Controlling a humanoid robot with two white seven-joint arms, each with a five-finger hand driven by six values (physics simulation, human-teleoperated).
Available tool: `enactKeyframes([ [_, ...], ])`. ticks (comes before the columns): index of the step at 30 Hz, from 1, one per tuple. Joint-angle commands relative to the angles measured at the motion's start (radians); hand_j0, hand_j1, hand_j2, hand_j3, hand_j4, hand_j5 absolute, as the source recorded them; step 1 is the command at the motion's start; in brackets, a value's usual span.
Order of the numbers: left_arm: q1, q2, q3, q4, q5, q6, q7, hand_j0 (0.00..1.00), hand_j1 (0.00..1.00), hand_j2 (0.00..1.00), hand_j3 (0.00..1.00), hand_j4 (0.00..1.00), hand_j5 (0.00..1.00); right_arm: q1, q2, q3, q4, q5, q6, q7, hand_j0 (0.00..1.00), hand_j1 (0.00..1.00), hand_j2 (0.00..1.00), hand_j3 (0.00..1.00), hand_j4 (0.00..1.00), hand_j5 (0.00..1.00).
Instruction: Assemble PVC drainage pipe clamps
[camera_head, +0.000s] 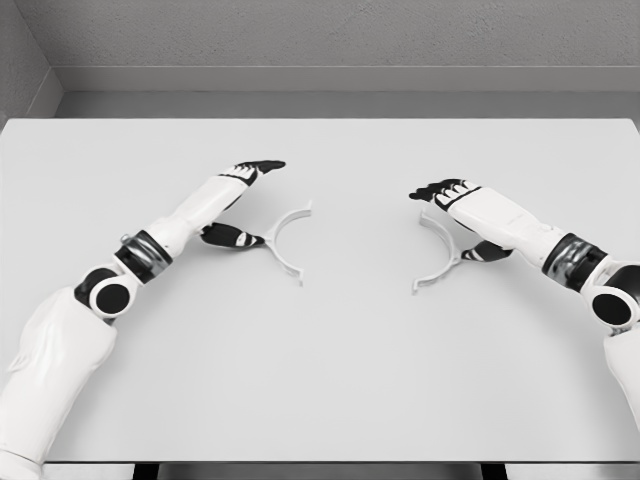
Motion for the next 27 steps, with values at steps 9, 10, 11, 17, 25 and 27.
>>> enactKeyframes([
  [9,0.008,-0.01,0.007,-0.013,0.003,0.001,0.0,1.0,1.0,1.0,1.0,1.0,1.0,-0.008,0.006,0.037,-0.002,-0.008,0.002,0.0,1.0,1.0,1.0,1.0,1.0,1.0],
  [10,0.008,-0.007,0.011,-0.013,0.004,0.001,0.001,1.0,1.0,1.0,1.0,1.0,1.0,-0.009,0.015,0.037,-0.002,-0.008,0.002,0.0,1.0,1.0,1.0,1.0,1.0,1.0],
  [11,0.008,-0.004,0.014,-0.013,0.006,0.001,0.001,1.0,1.0,1.0,1.0,1.0,1.0,-0.015,0.018,0.037,0.0,-0.006,0.002,0.0,1.0,1.0,1.0,1.0,1.0,1.0],
  [17,0.0,0.002,0.018,0.001,0.004,0.001,0.001,1.0,1.0,1.0,1.0,1.0,1.0,-0.032,0.024,0.058,0.007,-0.002,0.002,0.0,1.0,1.0,1.0,1.0,1.0,1.0],
  [25,-0.011,-0.004,0.018,0.036,0.003,0.001,0.001,1.0,1.0,1.0,1.0,1.0,1.0,-0.046,0.041,0.081,0.004,0.001,0.013,0.0,1.0,1.0,1.0,1.0,1.0,1.0],
  [27,-0.011,-0.006,0.016,0.036,0.003,0.001,0.001,1.0,1.0,1.0,1.0,1.0,1.0,-0.046,0.042,0.081,0.003,0.001,0.016,0.0,1.0,1.0,1.0,1.0,1.0,1.0],
])
